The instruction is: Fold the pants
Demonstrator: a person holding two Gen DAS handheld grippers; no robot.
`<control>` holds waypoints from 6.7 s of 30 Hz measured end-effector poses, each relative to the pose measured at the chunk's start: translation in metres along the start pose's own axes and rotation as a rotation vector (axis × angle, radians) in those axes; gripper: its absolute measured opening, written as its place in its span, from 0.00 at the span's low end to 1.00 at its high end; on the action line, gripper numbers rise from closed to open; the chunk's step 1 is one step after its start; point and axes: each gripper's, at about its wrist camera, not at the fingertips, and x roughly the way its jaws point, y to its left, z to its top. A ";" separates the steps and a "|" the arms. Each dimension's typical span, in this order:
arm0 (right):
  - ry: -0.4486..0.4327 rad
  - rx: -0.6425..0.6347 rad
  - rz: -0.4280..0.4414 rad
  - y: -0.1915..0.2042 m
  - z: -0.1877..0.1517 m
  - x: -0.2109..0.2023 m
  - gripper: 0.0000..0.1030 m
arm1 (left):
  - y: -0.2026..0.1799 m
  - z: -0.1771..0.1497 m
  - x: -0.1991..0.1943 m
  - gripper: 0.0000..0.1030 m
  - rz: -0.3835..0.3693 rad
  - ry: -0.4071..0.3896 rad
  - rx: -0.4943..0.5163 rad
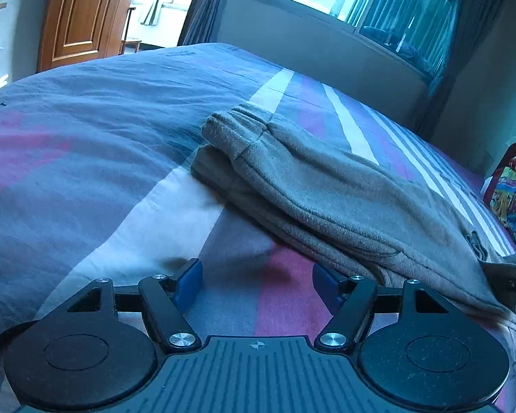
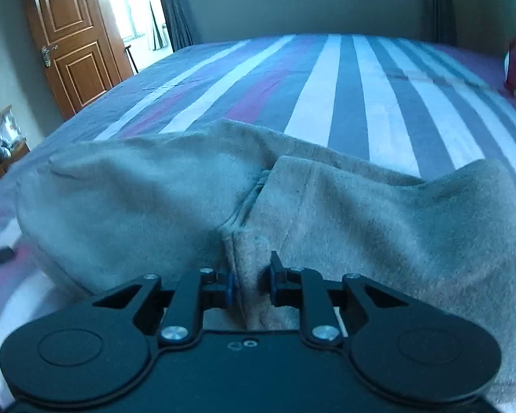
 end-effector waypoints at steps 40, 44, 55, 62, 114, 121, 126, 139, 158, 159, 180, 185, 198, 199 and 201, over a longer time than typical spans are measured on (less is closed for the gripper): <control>-0.256 0.119 -0.188 -0.080 -0.051 -0.101 0.38 | -0.178 0.004 0.052 0.43 -0.520 0.167 -0.164; -0.249 0.160 -0.188 -0.096 -0.069 -0.110 0.38 | -0.194 -0.004 0.077 0.44 -0.556 0.251 -0.278; -0.251 0.218 -0.154 -0.117 -0.086 -0.113 0.38 | -0.195 -0.031 0.081 0.44 -0.533 0.303 -0.352; -0.259 0.233 -0.161 -0.124 -0.088 -0.116 0.38 | -0.198 -0.018 0.075 0.44 -0.573 0.279 -0.342; -0.246 0.275 -0.235 -0.139 -0.096 -0.125 0.41 | -0.193 -0.058 0.102 0.19 -0.617 0.329 -0.346; -0.240 0.260 -0.237 -0.136 -0.095 -0.127 0.42 | -0.177 -0.040 0.079 0.18 -0.597 0.231 -0.294; -0.234 0.274 -0.223 -0.135 -0.096 -0.123 0.42 | -0.169 -0.050 0.092 0.18 -0.561 0.283 -0.328; -0.136 0.209 -0.203 -0.119 -0.097 -0.107 0.41 | -0.180 -0.023 0.092 0.18 -0.569 0.222 -0.240; -0.051 0.217 -0.223 -0.131 -0.080 -0.069 0.38 | -0.169 -0.041 0.090 0.18 -0.541 0.224 -0.216; -0.050 0.224 -0.220 -0.132 -0.079 -0.071 0.38 | -0.168 -0.042 0.089 0.18 -0.546 0.225 -0.220; -0.053 0.224 -0.204 -0.137 -0.079 -0.074 0.44 | -0.162 -0.035 0.098 0.10 -0.509 0.166 -0.233; -0.166 0.243 -0.206 -0.146 -0.066 -0.092 0.45 | -0.162 -0.002 0.085 0.10 -0.536 0.011 -0.298; -0.113 0.173 -0.217 -0.165 -0.033 -0.047 0.20 | -0.204 0.001 0.143 0.04 -0.518 0.198 -0.203; -0.141 0.181 -0.211 -0.168 -0.029 -0.051 0.20 | -0.208 0.007 0.146 0.04 -0.529 0.196 -0.188; -0.174 0.196 -0.203 -0.173 -0.015 -0.050 0.20 | -0.221 0.013 0.156 0.04 -0.495 0.216 -0.131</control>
